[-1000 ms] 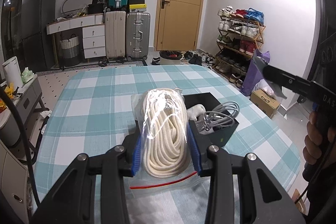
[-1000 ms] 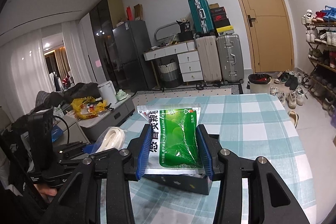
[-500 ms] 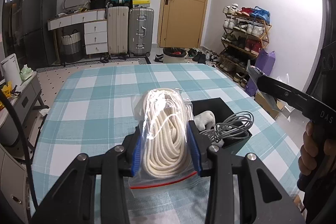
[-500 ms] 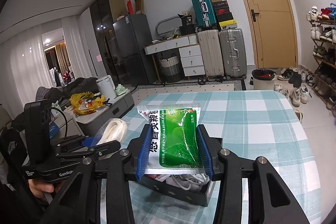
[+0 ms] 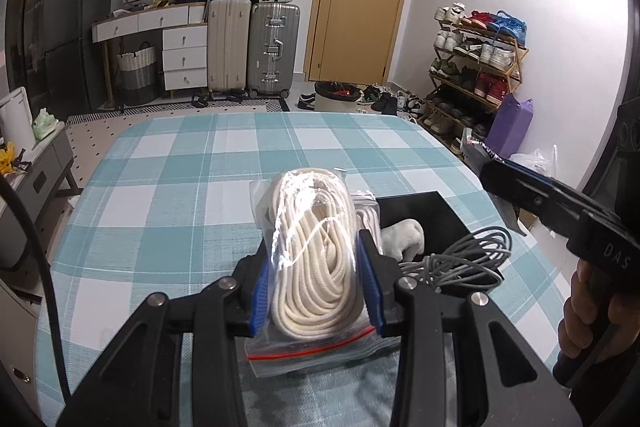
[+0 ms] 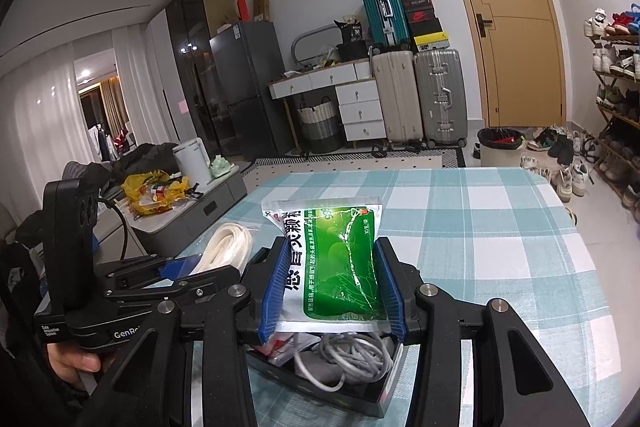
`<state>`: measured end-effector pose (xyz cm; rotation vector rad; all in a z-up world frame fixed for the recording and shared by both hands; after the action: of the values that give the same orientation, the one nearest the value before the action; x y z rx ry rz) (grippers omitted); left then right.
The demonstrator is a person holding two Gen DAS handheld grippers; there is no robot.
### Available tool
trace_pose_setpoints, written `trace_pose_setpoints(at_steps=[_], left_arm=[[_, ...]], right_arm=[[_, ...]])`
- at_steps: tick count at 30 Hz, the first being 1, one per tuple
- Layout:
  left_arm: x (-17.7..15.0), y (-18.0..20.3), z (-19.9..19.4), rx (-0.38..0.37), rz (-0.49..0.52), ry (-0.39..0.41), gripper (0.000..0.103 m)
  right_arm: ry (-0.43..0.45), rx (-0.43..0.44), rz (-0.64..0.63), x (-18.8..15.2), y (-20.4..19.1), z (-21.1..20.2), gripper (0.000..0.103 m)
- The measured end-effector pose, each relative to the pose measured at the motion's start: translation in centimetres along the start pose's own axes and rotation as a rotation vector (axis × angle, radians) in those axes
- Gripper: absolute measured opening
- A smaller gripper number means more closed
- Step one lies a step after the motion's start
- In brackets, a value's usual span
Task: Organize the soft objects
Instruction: 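Lift and carry the rope bag and green sachet with both grippers over the black box, then open both grippers to drop the rope bag and sachet into the box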
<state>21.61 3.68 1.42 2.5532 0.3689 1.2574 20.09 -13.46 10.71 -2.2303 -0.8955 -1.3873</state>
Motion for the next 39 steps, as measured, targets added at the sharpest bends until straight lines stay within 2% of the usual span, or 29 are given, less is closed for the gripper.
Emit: trace_pose_setpoints(at_steps=[21, 29, 39], left_arm=[[-1.7, 1.9, 3.5, 0.005, 0.085, -0.034, 0.037], [-2.0, 2.1, 3.7, 0.003, 0.084, -0.047, 0.037], [-2.3, 2.0, 3.9, 0.012, 0.106, -0.040, 0.037]], right_arm=[[-0.066, -0.012, -0.008, -1.4, 1.3, 4.2, 0.043], [-0.077, -0.021, -0.009, -1.6, 1.5, 5.2, 0.043], [-0.170, -0.070, -0.047, -3.1, 1.8, 6.7, 0.043]])
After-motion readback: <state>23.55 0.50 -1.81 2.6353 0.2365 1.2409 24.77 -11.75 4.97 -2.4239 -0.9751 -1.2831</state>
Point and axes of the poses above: each gripper's, at about its wrist camera, not at the fingertips, and z roughly the way its jaws point, y to its right, x to its top, the point moved 6 cm from there along z, roughly the way its jaws point, and after that the axes turned 15 degrees about -z, right-handed, at the moved point
